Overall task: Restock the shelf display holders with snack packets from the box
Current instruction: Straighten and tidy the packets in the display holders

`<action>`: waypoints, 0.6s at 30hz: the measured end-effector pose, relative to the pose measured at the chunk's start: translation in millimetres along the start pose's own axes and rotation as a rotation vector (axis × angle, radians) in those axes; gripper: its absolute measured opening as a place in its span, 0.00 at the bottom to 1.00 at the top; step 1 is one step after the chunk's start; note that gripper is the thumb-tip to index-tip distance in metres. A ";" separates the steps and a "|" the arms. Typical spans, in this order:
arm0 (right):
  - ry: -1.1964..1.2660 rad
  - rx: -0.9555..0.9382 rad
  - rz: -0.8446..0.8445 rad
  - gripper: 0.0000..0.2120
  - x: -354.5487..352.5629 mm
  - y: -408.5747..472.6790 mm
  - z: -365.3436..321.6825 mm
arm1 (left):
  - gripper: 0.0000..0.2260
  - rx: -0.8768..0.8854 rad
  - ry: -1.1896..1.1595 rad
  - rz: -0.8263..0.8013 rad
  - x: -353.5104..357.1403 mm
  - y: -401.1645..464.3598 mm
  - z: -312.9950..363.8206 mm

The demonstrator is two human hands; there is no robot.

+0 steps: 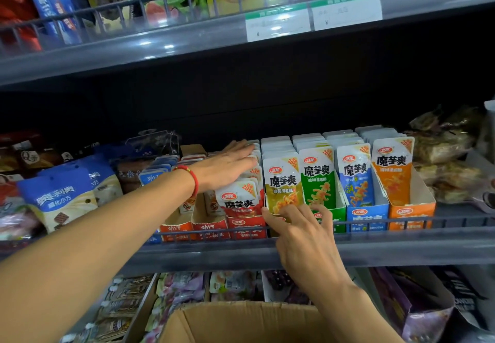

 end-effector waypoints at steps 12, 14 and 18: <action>0.016 0.021 0.010 0.30 -0.1 0.3 0.1 | 0.21 0.093 -0.077 0.282 -15.5 -27.8 9.4; 0.022 0.021 0.003 0.30 0.4 0.7 -0.2 | 0.20 0.039 -0.042 0.327 -25.4 -15.3 4.6; 0.038 0.025 -0.012 0.30 1.3 0.6 1.2 | 0.17 -0.006 0.034 0.274 -34.0 14.8 3.8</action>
Point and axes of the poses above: each hand's wrist, its own y-axis towards the middle knuckle, its own x-axis out of the palm, z = x × y, the point moved 7 cm from there along y, towards the middle knuckle, and after that the axes turned 2 degrees about -y, right-handed, at the moved point
